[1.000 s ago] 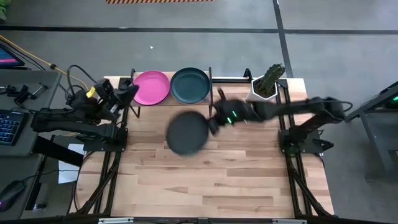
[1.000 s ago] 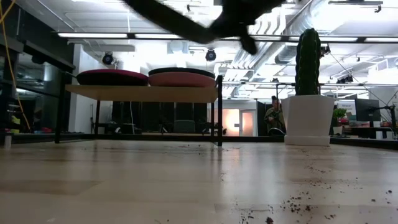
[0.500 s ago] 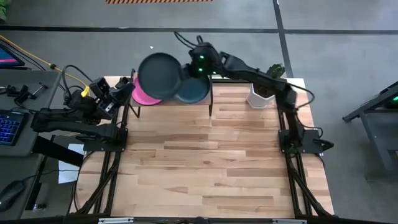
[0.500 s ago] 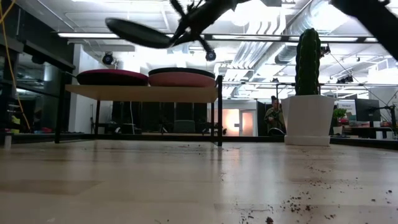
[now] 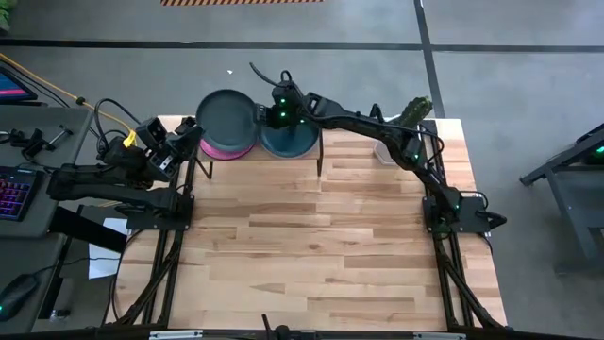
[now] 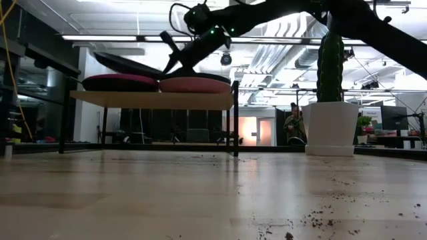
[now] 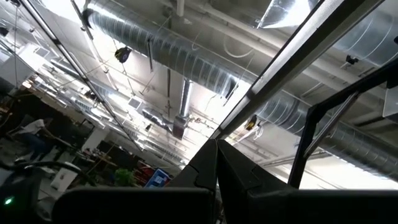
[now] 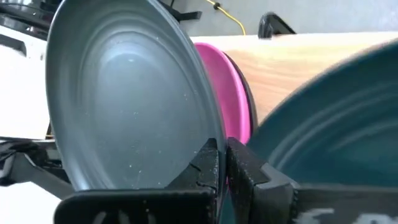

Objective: Place and stack plates onto a shelf
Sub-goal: Stack the black plate on the top of the pink plate on the shelf, then return to Home Position

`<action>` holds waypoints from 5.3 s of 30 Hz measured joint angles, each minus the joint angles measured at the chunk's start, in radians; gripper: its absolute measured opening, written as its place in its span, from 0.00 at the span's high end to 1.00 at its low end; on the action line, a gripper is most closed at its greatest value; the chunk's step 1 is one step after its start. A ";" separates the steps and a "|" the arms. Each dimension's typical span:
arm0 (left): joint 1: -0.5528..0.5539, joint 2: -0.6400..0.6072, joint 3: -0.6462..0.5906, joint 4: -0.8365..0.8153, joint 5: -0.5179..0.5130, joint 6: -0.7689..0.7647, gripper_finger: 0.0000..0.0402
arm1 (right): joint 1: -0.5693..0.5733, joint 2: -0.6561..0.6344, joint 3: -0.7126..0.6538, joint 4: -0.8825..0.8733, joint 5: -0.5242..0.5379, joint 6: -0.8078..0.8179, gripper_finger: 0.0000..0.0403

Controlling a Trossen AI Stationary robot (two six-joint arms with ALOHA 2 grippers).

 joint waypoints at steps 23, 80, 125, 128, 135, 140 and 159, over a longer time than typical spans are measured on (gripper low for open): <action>0.000 0.000 0.000 -0.001 0.000 0.000 1.00 | 0.004 0.006 0.000 0.071 -0.157 -0.014 0.65; 0.000 0.038 0.000 -0.408 0.004 0.070 1.00 | 0.514 -1.287 -1.484 0.479 0.175 -0.398 0.52; -0.183 0.244 0.001 -0.351 -0.044 0.137 1.00 | 0.491 -1.309 -1.386 0.388 0.096 -0.720 0.99; -0.159 0.227 0.001 -0.362 -0.014 0.132 1.00 | 0.491 -1.316 -1.386 0.392 0.096 -0.718 0.99; -0.039 0.135 0.000 -0.457 0.105 0.116 1.00 | 0.491 -1.322 -1.386 0.394 0.096 -0.711 1.00; 0.028 0.056 0.000 -0.541 0.115 0.147 1.00 | 0.491 -1.322 -1.386 0.387 0.079 -0.710 1.00; -0.043 -0.189 -0.126 -0.662 0.057 0.183 1.00 | 0.492 -1.322 -1.386 0.353 0.078 -0.709 1.00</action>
